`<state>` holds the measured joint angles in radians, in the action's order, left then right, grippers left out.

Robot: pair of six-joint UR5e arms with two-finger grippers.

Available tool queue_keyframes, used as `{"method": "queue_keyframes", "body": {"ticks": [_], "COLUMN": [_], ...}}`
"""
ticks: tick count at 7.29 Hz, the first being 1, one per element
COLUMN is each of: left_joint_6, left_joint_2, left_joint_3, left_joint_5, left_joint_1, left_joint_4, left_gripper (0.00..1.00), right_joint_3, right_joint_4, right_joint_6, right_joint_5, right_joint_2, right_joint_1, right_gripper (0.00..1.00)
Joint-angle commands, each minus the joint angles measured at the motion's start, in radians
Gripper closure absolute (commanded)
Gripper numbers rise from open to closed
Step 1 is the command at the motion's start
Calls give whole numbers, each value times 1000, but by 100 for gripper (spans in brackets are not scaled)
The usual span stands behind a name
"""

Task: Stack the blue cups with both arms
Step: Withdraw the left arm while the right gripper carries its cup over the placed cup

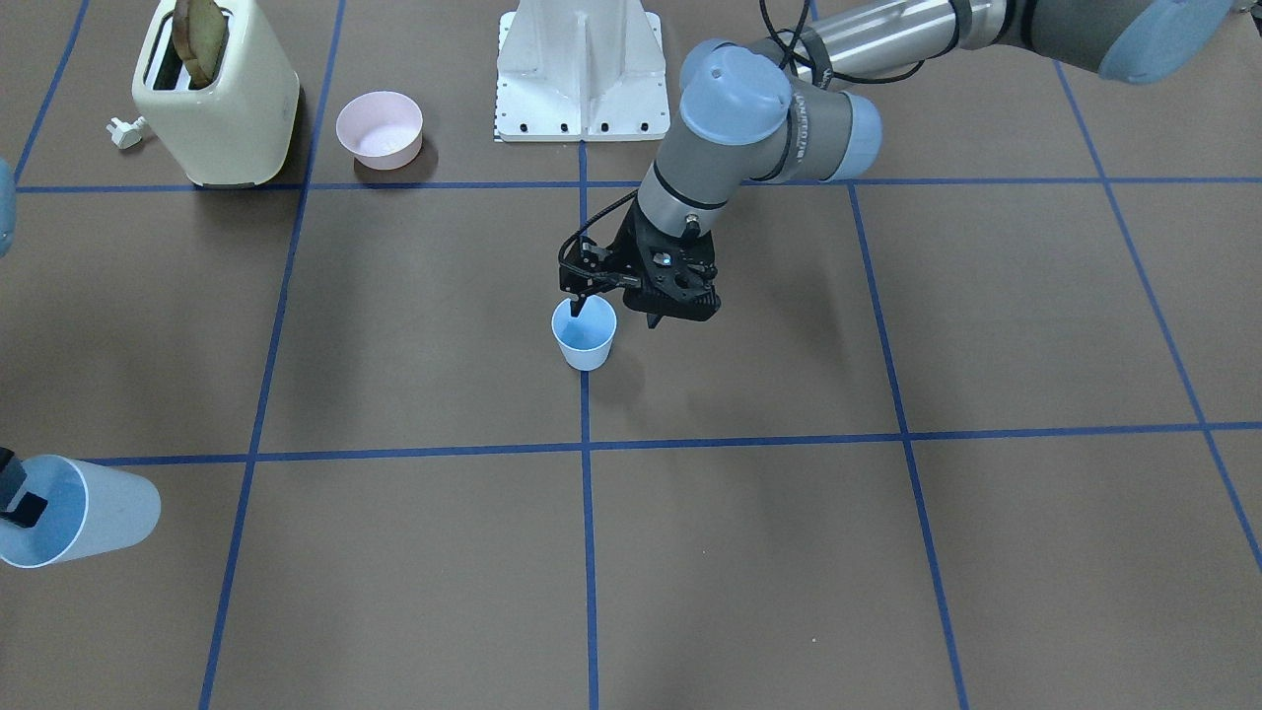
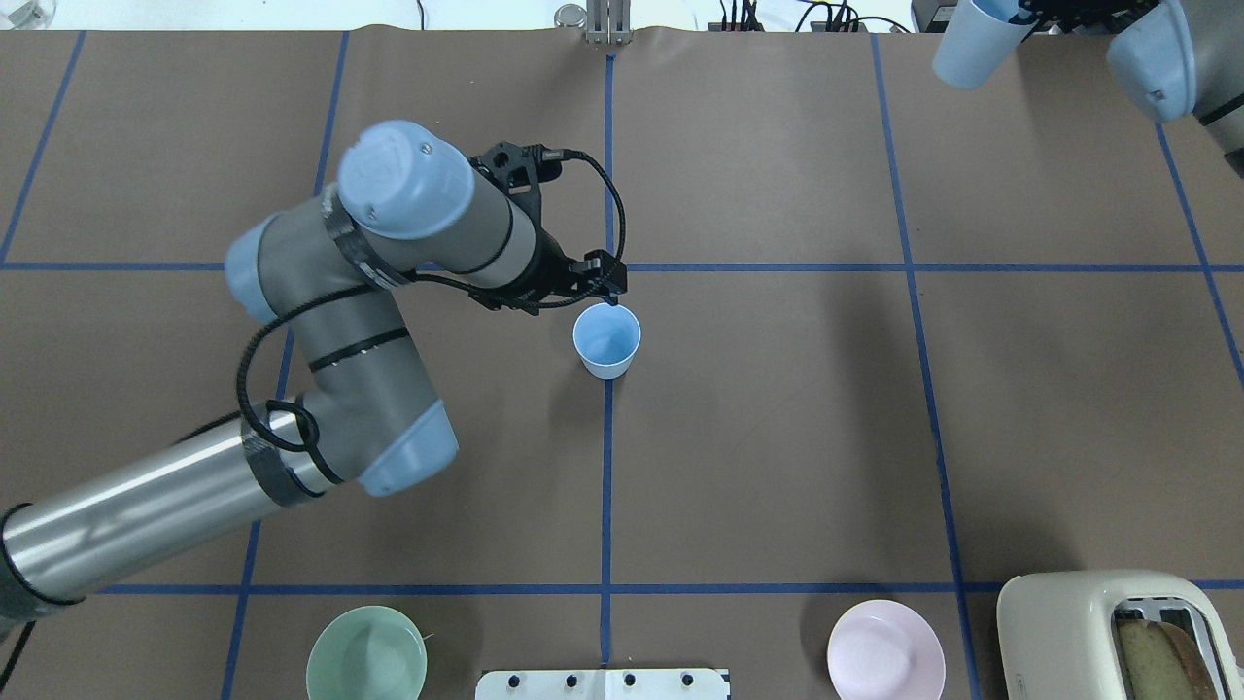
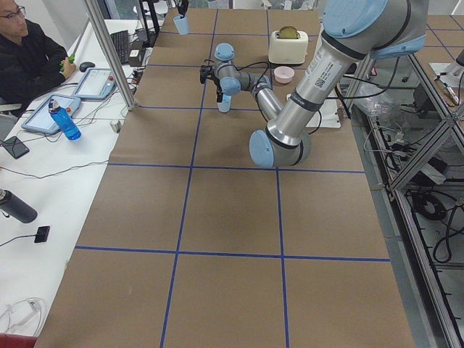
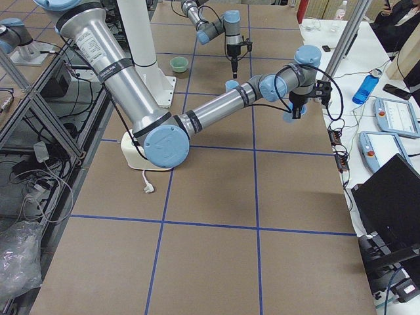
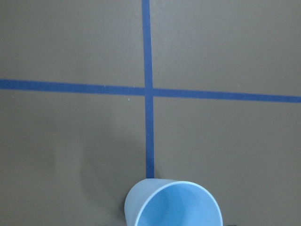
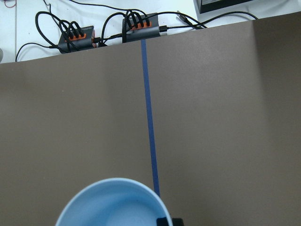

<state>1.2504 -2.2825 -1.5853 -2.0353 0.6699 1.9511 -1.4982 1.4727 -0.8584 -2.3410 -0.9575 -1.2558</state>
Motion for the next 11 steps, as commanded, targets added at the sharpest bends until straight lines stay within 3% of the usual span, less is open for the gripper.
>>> {"method": "queue_keyframes", "body": {"ticks": [1,3,5,7,9,11], "left_joint_6": [-177,-497,-839,-1106,-1232,-1305], "left_joint_2": [111,204,242,247,248,250], "left_joint_3": [-53,-35,-10,165,247,301], "left_joint_5": [-313,-506,-511,-516,-510,-508], "left_joint_1": [306,585,713,839,910,945], "left_joint_4": [-4,-79,-243,-241,-236,-232], "left_gripper": [3,3,3,3,3,3], "right_joint_3": [-72,-97,-158,-207,-292,-295], "right_joint_4": [5,9,98,164,295,345], "right_joint_6": [-189,-319,-391,-467,-472,-472], "right_joint_5": [75,141,227,305,432,543], "right_joint_2": [39,89,134,180,186,212], "right_joint_1": [115,206,307,402,528,634], "right_gripper": [100,100,100,100,100,100]}}
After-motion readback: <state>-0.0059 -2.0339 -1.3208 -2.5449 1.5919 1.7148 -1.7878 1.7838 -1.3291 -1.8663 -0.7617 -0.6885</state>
